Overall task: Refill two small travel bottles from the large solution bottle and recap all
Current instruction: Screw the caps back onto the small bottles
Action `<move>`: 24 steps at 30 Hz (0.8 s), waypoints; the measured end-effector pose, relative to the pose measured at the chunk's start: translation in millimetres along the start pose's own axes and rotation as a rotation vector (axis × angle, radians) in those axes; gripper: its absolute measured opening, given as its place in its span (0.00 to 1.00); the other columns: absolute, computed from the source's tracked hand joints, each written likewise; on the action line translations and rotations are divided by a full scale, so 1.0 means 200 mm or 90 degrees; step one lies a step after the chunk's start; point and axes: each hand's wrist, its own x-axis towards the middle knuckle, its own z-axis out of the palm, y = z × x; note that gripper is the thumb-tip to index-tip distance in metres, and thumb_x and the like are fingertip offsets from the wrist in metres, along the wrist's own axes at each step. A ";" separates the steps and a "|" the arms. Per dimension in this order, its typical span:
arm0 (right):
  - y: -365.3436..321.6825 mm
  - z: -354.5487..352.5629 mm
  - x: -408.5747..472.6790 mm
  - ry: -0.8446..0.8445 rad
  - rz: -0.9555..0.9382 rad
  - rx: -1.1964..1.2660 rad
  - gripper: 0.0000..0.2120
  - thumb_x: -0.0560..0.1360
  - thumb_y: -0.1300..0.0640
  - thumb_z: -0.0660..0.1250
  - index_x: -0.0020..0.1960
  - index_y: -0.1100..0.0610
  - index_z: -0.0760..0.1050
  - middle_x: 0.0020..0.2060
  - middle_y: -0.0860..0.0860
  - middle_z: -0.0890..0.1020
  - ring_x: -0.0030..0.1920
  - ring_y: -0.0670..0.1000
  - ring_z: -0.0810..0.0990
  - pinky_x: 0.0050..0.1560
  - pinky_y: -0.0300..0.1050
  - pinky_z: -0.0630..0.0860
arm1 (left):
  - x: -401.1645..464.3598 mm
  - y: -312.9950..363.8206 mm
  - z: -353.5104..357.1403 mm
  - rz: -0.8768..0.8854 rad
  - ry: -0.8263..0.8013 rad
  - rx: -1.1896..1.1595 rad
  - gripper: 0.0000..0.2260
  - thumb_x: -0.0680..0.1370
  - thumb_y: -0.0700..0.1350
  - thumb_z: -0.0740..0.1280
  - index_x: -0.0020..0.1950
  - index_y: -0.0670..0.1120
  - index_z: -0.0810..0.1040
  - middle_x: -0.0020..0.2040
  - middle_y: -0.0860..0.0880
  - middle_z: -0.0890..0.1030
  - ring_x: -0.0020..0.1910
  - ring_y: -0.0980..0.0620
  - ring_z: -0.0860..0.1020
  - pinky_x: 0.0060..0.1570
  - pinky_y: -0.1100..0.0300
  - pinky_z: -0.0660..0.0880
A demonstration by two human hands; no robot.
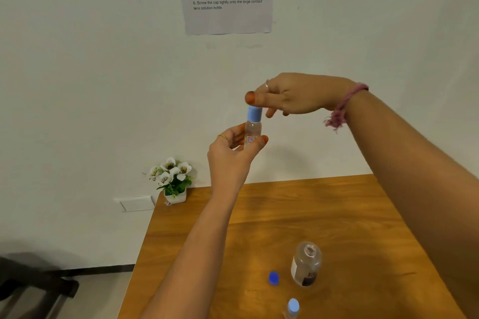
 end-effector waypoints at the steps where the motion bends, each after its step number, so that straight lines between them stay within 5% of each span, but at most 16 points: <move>1: 0.02 0.00 -0.03 -0.002 -0.016 0.087 0.25 0.73 0.37 0.56 0.63 0.49 0.74 0.56 0.46 0.80 0.52 0.44 0.79 0.49 0.37 0.77 | 0.00 0.00 0.00 0.000 0.002 -0.001 0.17 0.70 0.46 0.76 0.57 0.48 0.80 0.50 0.52 0.84 0.52 0.56 0.81 0.51 0.64 0.76; 4: 0.06 0.05 -0.05 0.045 -0.084 0.225 0.17 0.74 0.53 0.67 0.63 0.51 0.74 0.54 0.44 0.81 0.52 0.38 0.79 0.50 0.31 0.75 | 0.01 0.01 0.01 -0.004 0.000 0.005 0.18 0.70 0.46 0.76 0.58 0.46 0.80 0.51 0.51 0.84 0.52 0.55 0.80 0.50 0.64 0.76; 7: 0.06 0.13 -0.01 0.192 -0.038 0.164 0.20 0.66 0.42 0.71 0.53 0.52 0.81 0.41 0.47 0.83 0.38 0.41 0.79 0.41 0.33 0.74 | 0.01 -0.01 0.02 -0.005 -0.005 0.003 0.18 0.69 0.47 0.77 0.57 0.46 0.81 0.50 0.51 0.84 0.51 0.56 0.81 0.48 0.66 0.76; 9: 0.07 0.15 -0.01 0.182 -0.010 0.140 0.29 0.64 0.35 0.65 0.60 0.50 0.76 0.47 0.45 0.80 0.41 0.39 0.77 0.44 0.32 0.73 | 0.01 -0.01 0.02 -0.011 -0.003 -0.010 0.19 0.69 0.47 0.77 0.58 0.45 0.81 0.50 0.51 0.84 0.52 0.55 0.81 0.49 0.64 0.77; 12: 0.11 0.17 -0.06 0.094 -0.048 0.277 0.30 0.67 0.43 0.69 0.68 0.47 0.68 0.58 0.40 0.77 0.56 0.37 0.77 0.55 0.31 0.71 | 0.00 -0.01 0.02 -0.007 -0.001 -0.018 0.19 0.69 0.46 0.77 0.58 0.45 0.81 0.51 0.50 0.84 0.52 0.55 0.80 0.50 0.65 0.77; 15: 0.11 0.26 -0.04 0.208 -0.024 0.311 0.22 0.66 0.50 0.75 0.58 0.49 0.77 0.47 0.47 0.83 0.50 0.40 0.80 0.53 0.35 0.72 | 0.01 -0.03 0.03 -0.012 -0.002 -0.017 0.17 0.69 0.45 0.77 0.56 0.47 0.81 0.51 0.50 0.84 0.51 0.54 0.81 0.49 0.66 0.78; 17: 0.10 0.28 -0.02 0.234 0.031 0.205 0.31 0.62 0.43 0.76 0.63 0.46 0.73 0.50 0.46 0.81 0.54 0.42 0.77 0.59 0.42 0.68 | 0.01 -0.05 0.03 -0.021 -0.012 -0.018 0.17 0.68 0.45 0.77 0.56 0.46 0.81 0.51 0.49 0.84 0.52 0.53 0.82 0.52 0.58 0.80; 20: 0.12 0.29 -0.05 0.062 0.001 0.277 0.49 0.61 0.43 0.74 0.75 0.45 0.53 0.69 0.42 0.67 0.68 0.41 0.64 0.65 0.37 0.61 | 0.01 -0.05 0.03 -0.019 -0.004 0.001 0.18 0.71 0.42 0.75 0.60 0.44 0.80 0.53 0.48 0.83 0.53 0.52 0.81 0.55 0.53 0.79; 22: 0.13 0.31 -0.06 0.100 -0.049 0.407 0.39 0.66 0.50 0.73 0.73 0.49 0.60 0.67 0.44 0.72 0.67 0.41 0.69 0.65 0.37 0.66 | 0.02 -0.04 0.03 -0.002 0.001 0.001 0.18 0.70 0.45 0.76 0.59 0.45 0.80 0.53 0.49 0.84 0.53 0.54 0.81 0.54 0.58 0.79; 24: 0.10 0.37 -0.03 0.224 -0.038 0.512 0.23 0.68 0.56 0.74 0.62 0.53 0.75 0.54 0.46 0.82 0.57 0.41 0.78 0.59 0.41 0.75 | 0.01 -0.02 0.04 0.001 -0.004 -0.011 0.19 0.70 0.46 0.76 0.59 0.45 0.80 0.51 0.49 0.84 0.52 0.53 0.81 0.52 0.59 0.79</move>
